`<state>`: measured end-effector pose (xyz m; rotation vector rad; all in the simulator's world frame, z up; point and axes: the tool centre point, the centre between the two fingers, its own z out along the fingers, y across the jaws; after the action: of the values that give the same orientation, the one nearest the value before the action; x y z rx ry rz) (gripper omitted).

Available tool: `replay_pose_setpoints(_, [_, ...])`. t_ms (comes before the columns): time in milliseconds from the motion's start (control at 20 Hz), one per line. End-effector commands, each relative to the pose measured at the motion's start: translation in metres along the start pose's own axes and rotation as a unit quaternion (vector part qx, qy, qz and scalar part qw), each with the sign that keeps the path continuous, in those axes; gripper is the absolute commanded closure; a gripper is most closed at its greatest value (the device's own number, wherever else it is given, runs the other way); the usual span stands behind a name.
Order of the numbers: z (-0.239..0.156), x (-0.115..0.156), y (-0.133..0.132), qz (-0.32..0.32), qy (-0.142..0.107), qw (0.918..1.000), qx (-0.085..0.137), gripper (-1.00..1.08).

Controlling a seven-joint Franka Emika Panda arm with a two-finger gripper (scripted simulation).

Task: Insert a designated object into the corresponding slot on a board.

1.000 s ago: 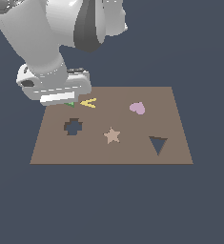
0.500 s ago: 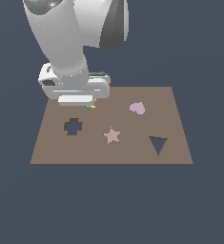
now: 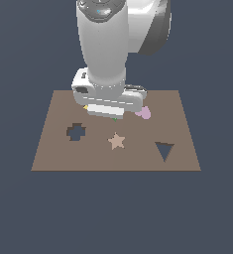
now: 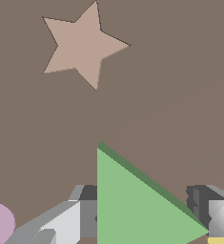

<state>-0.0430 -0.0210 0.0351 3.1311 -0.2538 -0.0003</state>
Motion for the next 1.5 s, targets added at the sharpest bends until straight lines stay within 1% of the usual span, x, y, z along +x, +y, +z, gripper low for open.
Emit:
replay_pose_setpoints(0, [-0.001,0.005,-0.023,0.026,0.000,0.9997,0.000,1.08])
replay_pose_setpoints(200, [-0.002,0.017,-0.058,0.065,0.000,0.9979,0.000,1.08])
replay_pose_setpoints(450, [-0.003,0.036,-0.099,0.113,0.000,0.9936,0.000,1.08])
replay_pose_setpoints(750, [-0.004,0.059,-0.137,0.160,0.000,0.9871,0.000,1.08])
replay_pose_setpoints(1050, [-0.005,0.078,-0.162,0.193,0.000,0.9812,0.000,1.08])
replay_pose_setpoints(1450, [-0.005,0.093,-0.177,0.216,0.000,0.9764,0.000,1.08])
